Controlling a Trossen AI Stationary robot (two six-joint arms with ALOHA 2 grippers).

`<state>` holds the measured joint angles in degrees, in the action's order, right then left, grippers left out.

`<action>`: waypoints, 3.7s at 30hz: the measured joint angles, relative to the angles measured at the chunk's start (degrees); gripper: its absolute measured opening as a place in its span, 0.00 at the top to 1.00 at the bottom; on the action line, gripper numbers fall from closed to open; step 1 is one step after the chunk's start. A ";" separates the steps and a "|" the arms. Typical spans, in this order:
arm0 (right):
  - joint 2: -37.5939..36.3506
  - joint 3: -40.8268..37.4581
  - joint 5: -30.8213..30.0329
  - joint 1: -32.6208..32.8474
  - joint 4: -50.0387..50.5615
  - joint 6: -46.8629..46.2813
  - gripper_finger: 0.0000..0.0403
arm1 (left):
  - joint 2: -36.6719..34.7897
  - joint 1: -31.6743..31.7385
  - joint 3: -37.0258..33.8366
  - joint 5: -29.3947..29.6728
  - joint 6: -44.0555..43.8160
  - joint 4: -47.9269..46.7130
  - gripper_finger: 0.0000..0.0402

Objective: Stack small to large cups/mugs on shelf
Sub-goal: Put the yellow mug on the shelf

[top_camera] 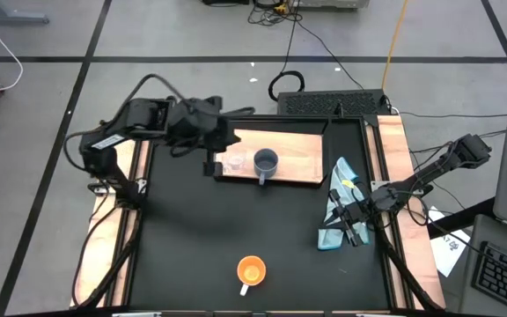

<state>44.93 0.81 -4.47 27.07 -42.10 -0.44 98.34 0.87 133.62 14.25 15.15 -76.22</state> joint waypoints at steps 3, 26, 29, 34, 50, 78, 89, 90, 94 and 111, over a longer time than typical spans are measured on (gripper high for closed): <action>0.00 0.01 0.00 0.02 0.56 0.01 1.00 | -1.42 -2.47 -0.01 4.00 -3.86 -3.13 1.00; 0.00 0.00 0.00 0.02 0.25 0.06 1.00 | -41.38 -19.28 -67.19 18.58 -12.58 39.93 1.00; -0.02 0.01 0.00 0.02 -0.13 0.06 1.00 | -48.35 -18.69 -77.81 18.83 -12.29 49.36 1.00; 0.00 0.00 0.00 0.02 -0.10 0.14 1.00 | -57.15 -17.50 -91.37 11.65 -10.19 59.72 1.00; 0.00 0.01 0.00 0.04 -1.40 -0.05 1.00 | -75.01 -6.41 -117.20 7.23 -6.25 80.50 1.00; -0.02 0.00 0.00 0.04 -3.17 2.86 1.00 | -89.03 -3.13 -133.07 -4.96 -12.51 85.26 1.00; -0.01 0.00 -0.02 0.03 -3.16 4.21 1.00 | -88.99 -3.13 -133.07 -6.39 -11.27 84.45 1.00; -0.02 0.01 -0.02 0.02 -3.25 4.24 1.00 | -88.99 -3.13 -133.07 -6.39 -11.28 84.14 1.00; -0.02 0.01 -0.02 0.04 -3.96 4.95 1.00 | -88.97 -3.13 -133.07 -6.39 -10.99 83.48 1.00; -0.02 0.00 -0.02 0.04 -3.98 5.72 1.00 | -88.99 -3.13 -133.04 -6.39 -9.88 83.21 1.00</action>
<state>44.91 0.81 -4.49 27.11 -46.09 5.28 9.34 -2.26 0.58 7.86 5.27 6.98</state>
